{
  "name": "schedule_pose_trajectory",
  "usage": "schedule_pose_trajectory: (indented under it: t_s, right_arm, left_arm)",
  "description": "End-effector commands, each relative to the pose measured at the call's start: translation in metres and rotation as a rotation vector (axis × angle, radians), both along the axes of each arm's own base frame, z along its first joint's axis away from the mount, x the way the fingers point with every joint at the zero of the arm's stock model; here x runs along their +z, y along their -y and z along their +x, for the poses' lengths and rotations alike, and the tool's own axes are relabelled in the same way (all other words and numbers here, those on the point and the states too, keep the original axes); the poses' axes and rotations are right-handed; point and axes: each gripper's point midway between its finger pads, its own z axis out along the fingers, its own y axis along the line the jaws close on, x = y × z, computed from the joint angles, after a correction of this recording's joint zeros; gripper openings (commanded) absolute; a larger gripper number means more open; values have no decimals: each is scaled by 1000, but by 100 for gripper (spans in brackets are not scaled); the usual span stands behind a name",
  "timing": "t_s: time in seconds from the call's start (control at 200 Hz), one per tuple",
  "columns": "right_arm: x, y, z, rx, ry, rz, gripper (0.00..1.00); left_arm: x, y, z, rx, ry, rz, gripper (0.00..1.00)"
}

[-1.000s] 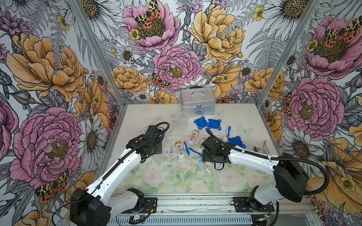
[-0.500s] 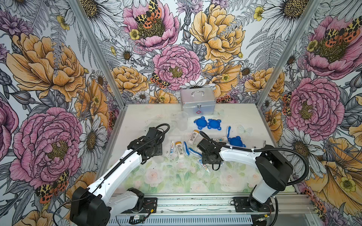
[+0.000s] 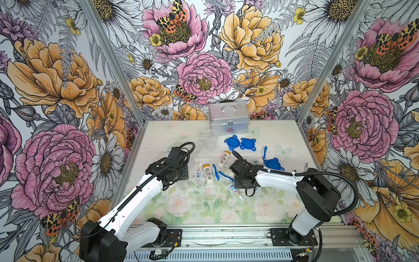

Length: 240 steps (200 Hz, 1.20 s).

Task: Pack away toiletry kits
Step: Pick up the toiletry item from the center of the board.

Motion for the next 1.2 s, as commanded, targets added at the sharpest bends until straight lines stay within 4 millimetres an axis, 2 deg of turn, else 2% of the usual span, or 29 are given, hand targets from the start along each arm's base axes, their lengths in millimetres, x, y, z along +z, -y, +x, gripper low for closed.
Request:
schedule_pose_trajectory:
  t_s: [0.0, 0.085, 0.155, 0.23, 0.24, 0.365, 0.435, 0.54, 0.726, 0.856, 1.021, 1.196]
  right_arm:
    - [-20, 13, -19, 4, -72, -28, 16]
    - [-14, 12, -18, 19, -44, -15, 14]
    - [-6, 10, -16, 43, -11, -4, 13]
    - [9, 2, -10, 88, 54, 30, 12]
    - [11, -4, -13, 114, 64, 35, 12]
    - [59, -38, -13, 275, 253, 119, 12]
    - [92, -58, -17, 372, 368, 184, 12]
    - [129, -77, -27, 443, 442, 298, 13]
    - [166, -113, -55, 604, 452, 431, 13]
    - [185, -137, -65, 677, 462, 490, 13]
    - [206, -160, -72, 737, 481, 552, 13]
    - [213, -174, -78, 769, 484, 593, 13]
  left_arm:
    - [27, 8, -3, -10, 30, -58, 59]
    - [39, 10, -9, -20, 13, -100, 72]
    - [47, 15, -16, -34, -12, -150, 79]
    - [54, 27, -25, -73, -47, -217, 86]
    - [54, 28, -27, -78, -54, -226, 86]
    - [65, 54, -44, -134, -131, -388, 88]
    - [75, 67, -50, -153, -152, -478, 95]
    - [93, 81, -55, -197, -166, -592, 99]
    - [113, 93, -55, -239, -172, -717, 99]
    - [126, 109, -57, -301, -171, -780, 98]
    - [119, 114, -61, -315, -204, -780, 95]
    - [106, 119, -62, -312, -233, -795, 89]
